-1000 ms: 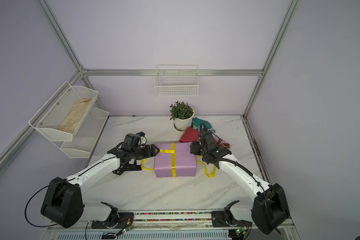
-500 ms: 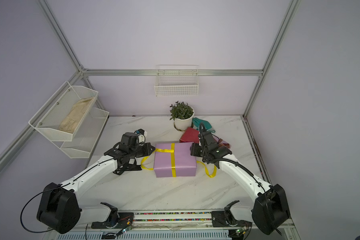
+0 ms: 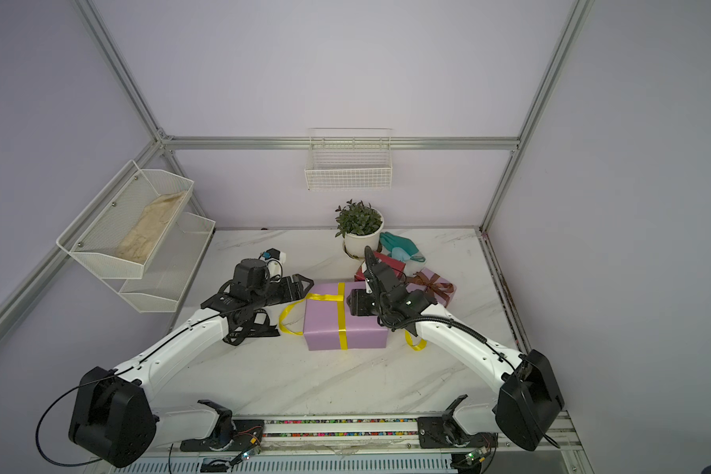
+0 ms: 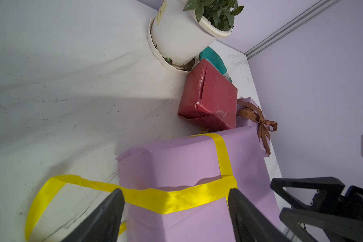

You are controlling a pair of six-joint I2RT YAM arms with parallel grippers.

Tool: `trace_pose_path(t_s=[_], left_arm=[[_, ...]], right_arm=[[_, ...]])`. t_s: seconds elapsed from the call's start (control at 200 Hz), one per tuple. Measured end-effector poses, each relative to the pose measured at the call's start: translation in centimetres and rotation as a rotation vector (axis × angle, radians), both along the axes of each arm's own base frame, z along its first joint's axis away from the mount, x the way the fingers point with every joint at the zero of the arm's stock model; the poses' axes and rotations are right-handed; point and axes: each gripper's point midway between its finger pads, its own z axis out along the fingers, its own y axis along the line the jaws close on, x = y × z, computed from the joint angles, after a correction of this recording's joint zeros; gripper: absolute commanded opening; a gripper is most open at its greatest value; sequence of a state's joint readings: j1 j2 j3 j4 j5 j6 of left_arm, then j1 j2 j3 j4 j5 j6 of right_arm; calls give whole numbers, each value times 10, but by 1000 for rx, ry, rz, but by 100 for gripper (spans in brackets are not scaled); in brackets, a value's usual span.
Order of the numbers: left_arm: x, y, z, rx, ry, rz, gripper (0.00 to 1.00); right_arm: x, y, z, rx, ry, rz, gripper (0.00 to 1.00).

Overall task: Untie the ribbon bows on the gift boxes
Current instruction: Untie the ribbon from the gift box.

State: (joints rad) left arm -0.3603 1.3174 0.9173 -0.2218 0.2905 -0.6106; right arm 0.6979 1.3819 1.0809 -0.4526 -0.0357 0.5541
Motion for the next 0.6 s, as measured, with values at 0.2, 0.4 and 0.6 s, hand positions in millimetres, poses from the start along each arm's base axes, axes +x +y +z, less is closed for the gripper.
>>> trace_pose_path(t_s=[0.2,0.4,0.6], left_arm=[[2,-9,-25,-9,73,-30,52],[4,-14,-22,-31,60,-51,15],[-4,-11,-17,-36,43,-55,0]], right_arm=[[-1,22,-19,-16,26,39,60],[4,23,-16,-12,3,24,59],[7,19,-16,-24,-6,-4,59]])
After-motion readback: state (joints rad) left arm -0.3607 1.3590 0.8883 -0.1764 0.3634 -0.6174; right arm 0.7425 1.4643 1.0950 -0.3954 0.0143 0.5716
